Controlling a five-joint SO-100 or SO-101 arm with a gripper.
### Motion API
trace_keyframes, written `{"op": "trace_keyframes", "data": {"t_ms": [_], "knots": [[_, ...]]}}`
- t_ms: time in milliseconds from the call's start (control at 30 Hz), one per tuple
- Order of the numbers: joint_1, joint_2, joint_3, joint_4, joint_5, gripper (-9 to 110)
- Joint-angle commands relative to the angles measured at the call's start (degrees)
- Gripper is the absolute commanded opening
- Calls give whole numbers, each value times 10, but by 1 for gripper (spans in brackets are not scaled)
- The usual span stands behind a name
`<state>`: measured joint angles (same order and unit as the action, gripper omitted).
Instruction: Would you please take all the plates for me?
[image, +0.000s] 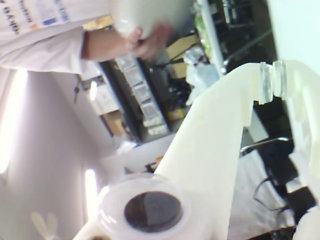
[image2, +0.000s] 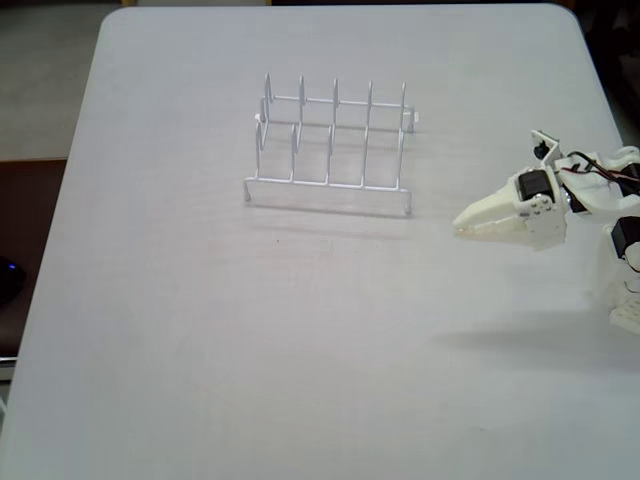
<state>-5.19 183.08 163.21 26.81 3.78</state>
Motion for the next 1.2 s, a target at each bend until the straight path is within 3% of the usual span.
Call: {"op": "trace_keyframes", "data": {"t_ms": [0, 733, 1167], "knots": [[9, 40, 14, 4, 1, 0], [13, 64, 162, -29, 8, 0], [34, 64, 164, 38, 1, 0]]}}
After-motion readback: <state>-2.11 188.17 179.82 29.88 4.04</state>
